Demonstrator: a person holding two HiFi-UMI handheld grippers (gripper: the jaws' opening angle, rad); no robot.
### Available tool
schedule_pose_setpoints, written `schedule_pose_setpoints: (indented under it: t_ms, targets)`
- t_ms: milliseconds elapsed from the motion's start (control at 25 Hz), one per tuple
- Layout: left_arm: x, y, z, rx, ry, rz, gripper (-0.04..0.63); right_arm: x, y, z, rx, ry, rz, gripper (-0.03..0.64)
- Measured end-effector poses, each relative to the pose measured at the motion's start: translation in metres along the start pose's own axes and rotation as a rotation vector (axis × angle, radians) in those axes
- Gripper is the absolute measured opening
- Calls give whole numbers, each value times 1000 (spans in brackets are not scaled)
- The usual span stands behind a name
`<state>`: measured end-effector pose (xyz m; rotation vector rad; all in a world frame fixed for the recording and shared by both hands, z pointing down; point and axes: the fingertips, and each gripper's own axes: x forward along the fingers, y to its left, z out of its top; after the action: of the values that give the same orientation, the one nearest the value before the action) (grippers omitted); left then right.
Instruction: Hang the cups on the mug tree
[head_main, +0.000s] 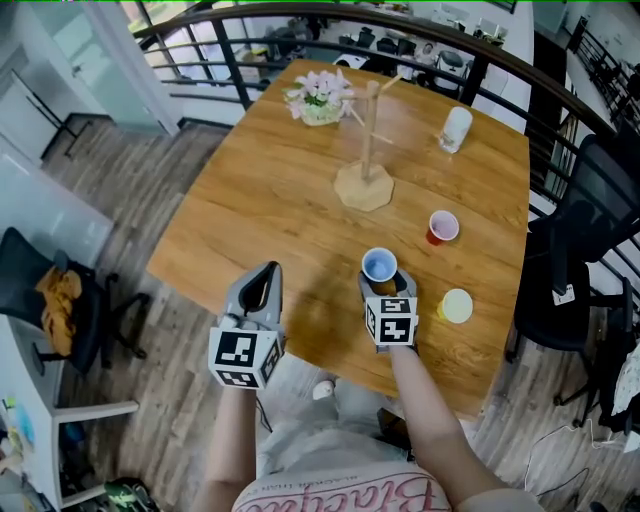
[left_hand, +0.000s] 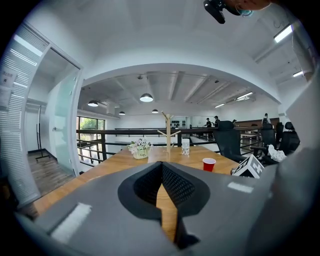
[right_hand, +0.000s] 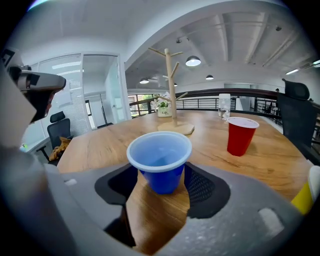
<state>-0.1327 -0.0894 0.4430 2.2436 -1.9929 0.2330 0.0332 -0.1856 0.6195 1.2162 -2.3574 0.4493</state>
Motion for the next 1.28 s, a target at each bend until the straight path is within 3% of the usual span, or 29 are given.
schedule_pose_setpoints:
  t_ms: [280, 600, 960, 1280]
  targets:
    - [9, 4, 13, 3, 12, 35, 11, 9, 9, 24, -7, -29, 101, 281]
    - [22, -5, 29, 3, -19, 41, 12, -2, 9, 59, -2, -91, 157, 278]
    - [27, -5, 37, 5, -42, 14, 11, -10, 18, 85, -6, -156, 169, 278]
    - [39, 27, 53, 10, -64, -46, 11, -1, 19, 107, 7, -174, 94, 278]
